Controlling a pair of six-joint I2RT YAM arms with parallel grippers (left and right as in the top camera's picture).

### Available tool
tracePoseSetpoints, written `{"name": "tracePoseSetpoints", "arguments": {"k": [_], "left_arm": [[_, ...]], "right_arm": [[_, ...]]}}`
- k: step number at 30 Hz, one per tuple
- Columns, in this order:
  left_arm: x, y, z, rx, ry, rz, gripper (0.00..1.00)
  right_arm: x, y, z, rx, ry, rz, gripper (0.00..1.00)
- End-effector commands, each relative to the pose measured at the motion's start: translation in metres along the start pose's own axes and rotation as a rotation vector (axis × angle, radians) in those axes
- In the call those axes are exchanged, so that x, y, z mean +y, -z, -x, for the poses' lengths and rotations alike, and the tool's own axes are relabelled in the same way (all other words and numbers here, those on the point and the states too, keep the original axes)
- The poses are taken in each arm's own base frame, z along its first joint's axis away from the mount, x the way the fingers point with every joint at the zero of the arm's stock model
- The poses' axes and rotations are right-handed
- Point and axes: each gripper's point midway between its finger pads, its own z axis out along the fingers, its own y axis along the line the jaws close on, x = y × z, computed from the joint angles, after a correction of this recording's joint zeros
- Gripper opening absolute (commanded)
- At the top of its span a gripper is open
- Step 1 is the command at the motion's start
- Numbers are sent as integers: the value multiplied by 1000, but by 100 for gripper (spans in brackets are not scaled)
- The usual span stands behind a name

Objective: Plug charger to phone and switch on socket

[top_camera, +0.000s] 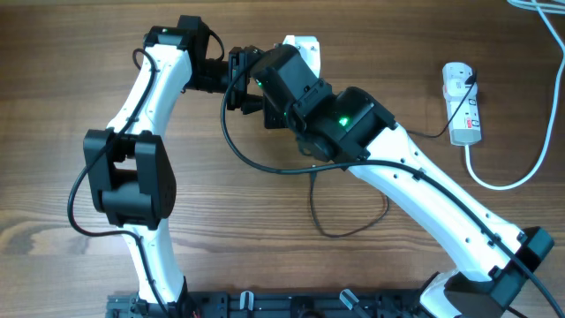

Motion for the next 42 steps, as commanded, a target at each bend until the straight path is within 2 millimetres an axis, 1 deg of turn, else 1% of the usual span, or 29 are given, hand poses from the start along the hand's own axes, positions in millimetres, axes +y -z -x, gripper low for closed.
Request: {"name": "tracePoseSetpoints", "arguments": {"k": [1, 5, 12, 14, 17, 19, 21, 22, 37, 39, 42], "left_arm": [[-19, 3, -22, 34, -56, -44, 67], [-19, 3, -22, 34, -58, -44, 67], [-19, 3, -22, 32, -59, -42, 67], [-19, 3, -22, 32, -59, -42, 68], [-19, 3, -22, 32, -62, -42, 68], [-19, 3, -22, 32, -62, -42, 67], [-19, 3, -22, 32, -62, -42, 68], [-19, 3, -22, 32, -61, -42, 68], [-19, 3, -23, 34, -49, -44, 68], [-19, 3, -23, 34, -49, -44, 68], [-19, 3, -23, 34, -49, -44, 68]], "right_arm": [[3, 11, 13, -44, 9, 13, 45], [-3, 12, 17, -67, 7, -22, 45], [-2, 21, 25, -100, -7, -1, 44], [-2, 24, 25, -102, -9, 6, 41], [-1, 29, 27, -107, -14, 22, 39], [-2, 29, 26, -102, -11, 18, 39], [-3, 29, 24, -95, -9, 13, 35], [-3, 29, 24, -94, -9, 12, 34], [-1, 28, 23, -89, -8, 20, 34], [2, 27, 20, -72, -5, 38, 34], [1, 25, 19, -70, -4, 32, 34]]}}
